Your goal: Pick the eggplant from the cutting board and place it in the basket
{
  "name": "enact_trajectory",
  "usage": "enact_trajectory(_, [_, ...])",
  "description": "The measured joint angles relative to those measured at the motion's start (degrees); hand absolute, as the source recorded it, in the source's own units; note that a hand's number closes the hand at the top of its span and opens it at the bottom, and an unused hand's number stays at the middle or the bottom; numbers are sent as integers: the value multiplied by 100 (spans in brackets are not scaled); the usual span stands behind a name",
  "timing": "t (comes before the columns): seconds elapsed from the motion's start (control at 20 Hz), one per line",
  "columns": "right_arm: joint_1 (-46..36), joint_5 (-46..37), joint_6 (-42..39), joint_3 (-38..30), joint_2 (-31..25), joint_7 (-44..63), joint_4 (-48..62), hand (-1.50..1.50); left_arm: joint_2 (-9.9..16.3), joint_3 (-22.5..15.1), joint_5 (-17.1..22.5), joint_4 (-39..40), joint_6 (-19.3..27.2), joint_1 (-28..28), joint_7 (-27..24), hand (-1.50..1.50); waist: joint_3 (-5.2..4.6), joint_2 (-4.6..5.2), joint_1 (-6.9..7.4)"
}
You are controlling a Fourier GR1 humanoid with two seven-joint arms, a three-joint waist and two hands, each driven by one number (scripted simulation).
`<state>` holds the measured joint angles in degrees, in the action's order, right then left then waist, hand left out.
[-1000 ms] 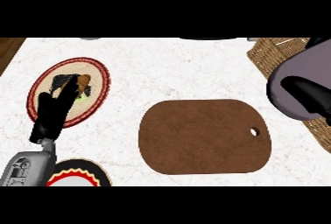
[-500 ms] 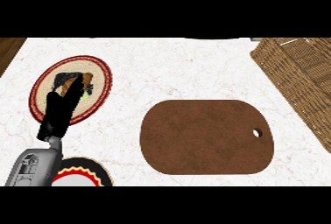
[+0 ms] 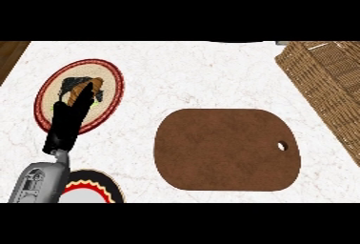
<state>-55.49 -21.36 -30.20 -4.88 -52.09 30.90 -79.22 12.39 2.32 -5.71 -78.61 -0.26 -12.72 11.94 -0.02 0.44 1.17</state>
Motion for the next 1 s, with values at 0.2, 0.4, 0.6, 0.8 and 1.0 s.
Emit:
enact_trajectory(0.2, [104, -477, 329, -40, -264, -1065, 1010, 150, -12, -22, -28, -91, -1, -6, 76, 0, 4, 4, 15])
enact_trajectory(0.4, [184, -711, 550, -132, -471, -2172, 1886, 150, -51, -25, -47, -106, 14, -57, 118, 0, 6, 5, 10])
enact_trajectory(0.6, [113, -919, 788, -158, -494, -3107, 2773, 150, -19, -9, -61, -149, -23, -25, 133, 0, 5, 5, 35])
enact_trajectory(0.8, [-8, -1220, 1073, -83, -384, -3742, 3524, 150, -33, 14, -52, -146, -55, 16, 58, 0, 5, 5, 39])
enact_trajectory(1.0, [-126, -1495, 1349, -9, -174, -4103, 4146, 150, 62, 143, 8, 15, -154, -107, 43, 0, 4, 8, 37])
